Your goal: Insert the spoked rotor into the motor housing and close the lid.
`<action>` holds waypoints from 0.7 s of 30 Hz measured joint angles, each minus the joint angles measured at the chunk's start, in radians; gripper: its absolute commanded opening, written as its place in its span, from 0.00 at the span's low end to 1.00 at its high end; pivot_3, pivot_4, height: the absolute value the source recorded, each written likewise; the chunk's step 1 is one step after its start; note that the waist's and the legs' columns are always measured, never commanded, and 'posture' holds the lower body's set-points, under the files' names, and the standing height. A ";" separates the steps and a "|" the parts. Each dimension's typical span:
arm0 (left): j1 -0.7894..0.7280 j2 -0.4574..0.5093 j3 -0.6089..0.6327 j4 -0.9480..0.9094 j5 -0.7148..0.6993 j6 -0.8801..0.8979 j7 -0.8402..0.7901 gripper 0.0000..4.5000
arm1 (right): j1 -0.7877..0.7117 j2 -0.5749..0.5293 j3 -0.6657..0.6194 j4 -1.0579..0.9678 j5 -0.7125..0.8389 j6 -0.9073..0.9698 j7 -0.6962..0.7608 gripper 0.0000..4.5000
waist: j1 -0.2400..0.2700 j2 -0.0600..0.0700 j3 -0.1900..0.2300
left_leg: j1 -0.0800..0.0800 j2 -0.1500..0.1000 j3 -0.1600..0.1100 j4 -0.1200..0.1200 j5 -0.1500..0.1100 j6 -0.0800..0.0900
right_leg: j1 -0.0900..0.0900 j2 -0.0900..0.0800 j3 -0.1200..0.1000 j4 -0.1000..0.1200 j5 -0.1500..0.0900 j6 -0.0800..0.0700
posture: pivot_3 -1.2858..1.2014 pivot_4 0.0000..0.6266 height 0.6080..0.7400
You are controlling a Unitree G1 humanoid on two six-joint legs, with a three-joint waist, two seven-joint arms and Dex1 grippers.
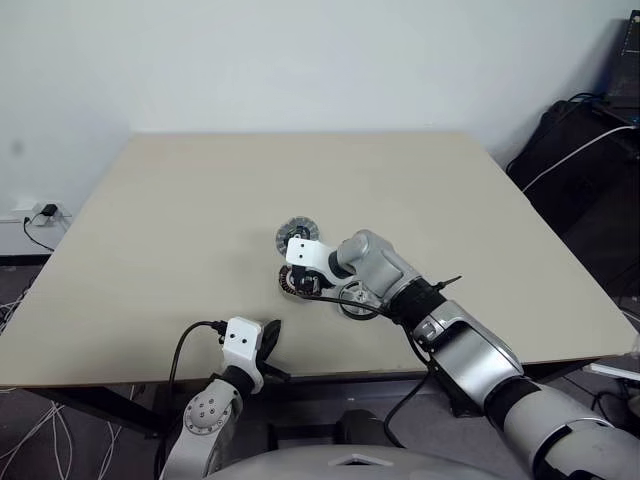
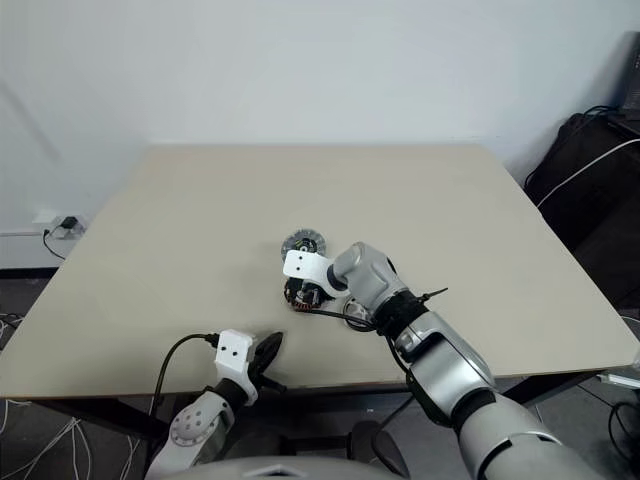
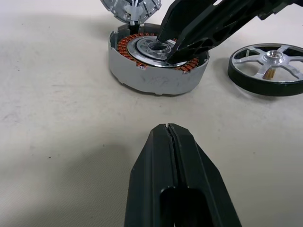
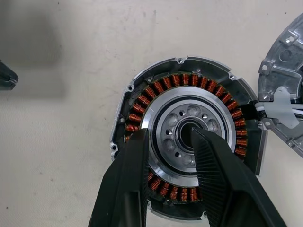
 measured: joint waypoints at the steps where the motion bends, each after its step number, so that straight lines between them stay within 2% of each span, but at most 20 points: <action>1: 0.000 -0.001 0.000 0.000 0.000 0.000 0.000 0.01 | -0.004 0.003 -0.001 0.007 0.001 0.002 0.000 0.34 | 0.000 0.000 0.000 | 0.000 0.000 0.000 0.000 0.000 0.000 | 0.000 0.000 0.000 0.000 0.000 0.000 | 0.52 0.00 1.00; 9: 0.001 -0.006 0.000 0.000 0.000 0.000 0.002 0.01 | -0.014 0.013 -0.020 0.035 0.015 0.021 0.000 0.34 | -0.001 0.001 0.000 | 0.000 0.000 0.000 -0.001 0.000 0.000 | 0.000 -0.002 -0.002 0.000 -0.002 -0.003 | 0.52 0.00 1.00; 10: 0.003 -0.006 0.000 0.000 0.000 0.000 0.003 0.01 | -0.015 0.013 -0.021 0.037 0.017 0.021 0.001 0.25 | -0.001 0.001 0.000 | 0.000 0.000 0.000 -0.001 0.000 0.000 | 0.000 -0.002 -0.002 0.000 -0.002 -0.003 | 0.52 0.00 1.00; 11: 0.004 -0.006 0.000 0.000 0.000 0.000 0.003 0.01 | -0.015 0.013 -0.021 0.039 0.018 0.021 0.002 0.21 | -0.001 0.001 0.000 | 0.000 0.000 0.000 -0.001 0.000 0.000 | 0.000 -0.002 -0.002 0.000 -0.002 -0.003 | 0.52 0.00 1.00; 14: 0.006 -0.007 -0.001 0.000 0.000 0.000 0.005 0.01 | -0.015 0.021 -0.020 0.046 0.025 0.020 0.018 0.01 | -0.002 0.001 0.000 | 0.000 0.000 0.000 -0.001 0.000 0.000 | 0.000 -0.003 -0.002 0.000 -0.002 -0.003 | 0.52 0.00 1.00; 21: 0.010 -0.007 -0.006 0.000 0.000 0.000 0.005 0.01 | -0.016 0.025 -0.021 0.049 0.025 0.020 0.011 0.00 | 0.000 0.002 0.000 | -0.002 0.000 0.001 -0.001 0.000 0.000 | 0.001 -0.006 -0.005 0.000 -0.002 -0.003 | 0.52 0.00 1.00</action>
